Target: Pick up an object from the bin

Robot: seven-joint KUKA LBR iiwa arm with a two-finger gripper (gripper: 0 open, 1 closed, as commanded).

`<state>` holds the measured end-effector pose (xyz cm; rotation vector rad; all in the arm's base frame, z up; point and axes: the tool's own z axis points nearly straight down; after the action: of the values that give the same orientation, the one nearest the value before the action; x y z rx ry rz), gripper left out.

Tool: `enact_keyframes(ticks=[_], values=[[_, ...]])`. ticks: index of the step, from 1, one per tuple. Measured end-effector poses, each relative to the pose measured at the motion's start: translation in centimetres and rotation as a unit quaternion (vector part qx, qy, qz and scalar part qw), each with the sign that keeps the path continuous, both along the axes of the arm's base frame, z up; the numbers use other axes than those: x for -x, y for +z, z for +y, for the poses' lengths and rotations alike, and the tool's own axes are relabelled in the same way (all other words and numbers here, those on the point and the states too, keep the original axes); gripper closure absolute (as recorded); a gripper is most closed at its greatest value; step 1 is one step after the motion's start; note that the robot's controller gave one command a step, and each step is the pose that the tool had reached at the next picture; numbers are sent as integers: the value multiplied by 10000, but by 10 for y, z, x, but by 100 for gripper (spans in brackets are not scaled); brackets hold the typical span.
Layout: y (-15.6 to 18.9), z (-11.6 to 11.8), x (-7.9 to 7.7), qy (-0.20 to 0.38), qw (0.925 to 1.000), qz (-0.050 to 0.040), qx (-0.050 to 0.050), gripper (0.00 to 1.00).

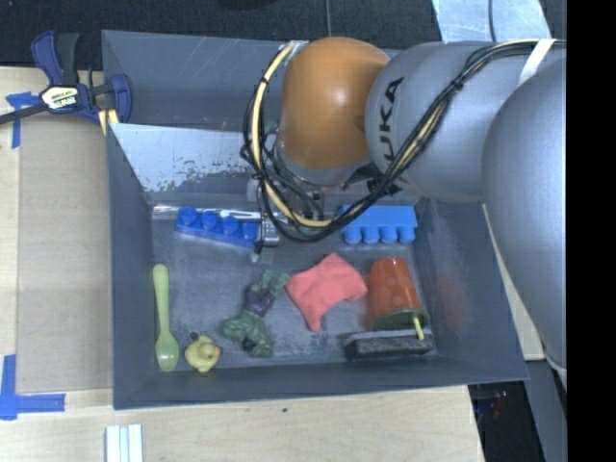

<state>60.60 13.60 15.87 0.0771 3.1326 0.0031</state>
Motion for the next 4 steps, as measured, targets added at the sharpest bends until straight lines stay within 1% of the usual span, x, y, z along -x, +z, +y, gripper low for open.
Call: enact_keyframes(ticks=[1, 2, 3, 4], values=[[-26, 7, -6, -219, 9998, 5, -3, 0], [-15, 41, -22, -281, 9996, -12, -4, 0], [-78, 32, -22, -1152, 9933, -21, -14, 0], [-88, 30, -20, -960, 9954, -26, -15, 100]])
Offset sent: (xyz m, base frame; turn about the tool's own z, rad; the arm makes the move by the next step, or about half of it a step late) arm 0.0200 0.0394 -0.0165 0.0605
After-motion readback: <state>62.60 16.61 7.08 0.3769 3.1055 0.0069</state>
